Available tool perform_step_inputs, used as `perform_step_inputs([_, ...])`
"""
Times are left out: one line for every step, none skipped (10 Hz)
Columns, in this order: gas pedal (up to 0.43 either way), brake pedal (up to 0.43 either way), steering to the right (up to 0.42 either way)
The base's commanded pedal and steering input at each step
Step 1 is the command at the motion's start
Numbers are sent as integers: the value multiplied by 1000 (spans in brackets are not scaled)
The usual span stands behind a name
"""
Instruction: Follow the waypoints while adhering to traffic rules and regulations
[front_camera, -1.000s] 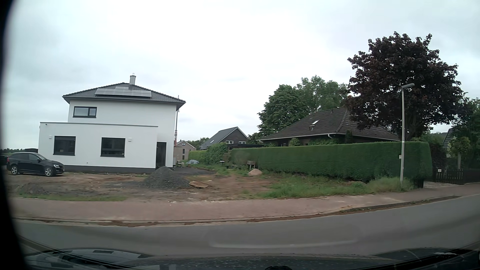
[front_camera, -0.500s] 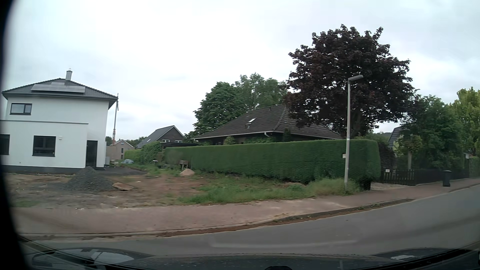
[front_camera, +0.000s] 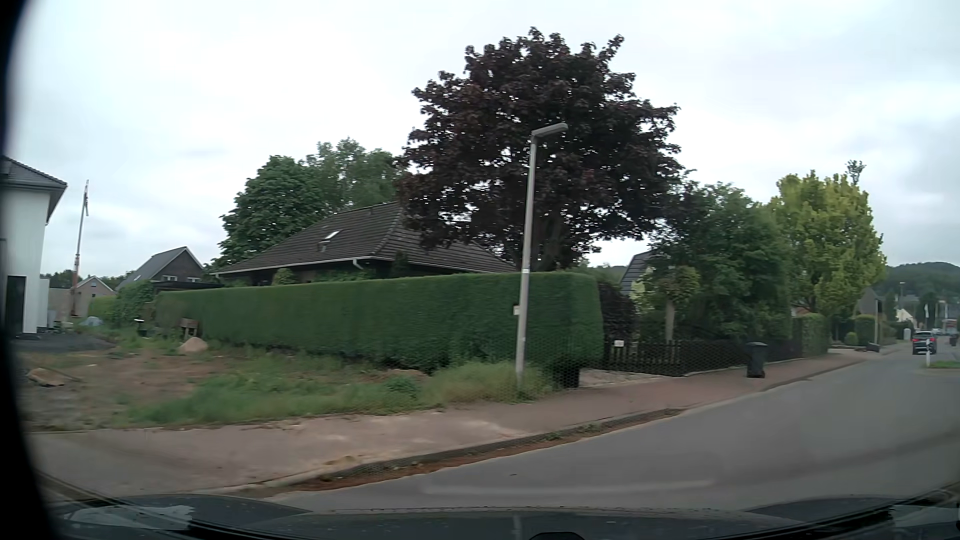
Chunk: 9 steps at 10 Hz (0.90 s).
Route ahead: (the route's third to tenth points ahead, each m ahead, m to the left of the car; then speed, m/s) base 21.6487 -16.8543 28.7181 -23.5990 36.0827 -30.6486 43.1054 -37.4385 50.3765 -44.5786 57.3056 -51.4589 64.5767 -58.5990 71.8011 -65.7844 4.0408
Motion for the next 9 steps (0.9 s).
perform_step_inputs([319, 0, 610])
perform_step_inputs([311, 0, 609])
perform_step_inputs([248, 0, 608])
perform_step_inputs([220, 0, 604])
perform_step_inputs([220, 0, 593])
perform_step_inputs([220, 0, 566])
perform_step_inputs([220, 0, 540])
perform_step_inputs([220, 0, 495])
perform_step_inputs([220, 0, 436])
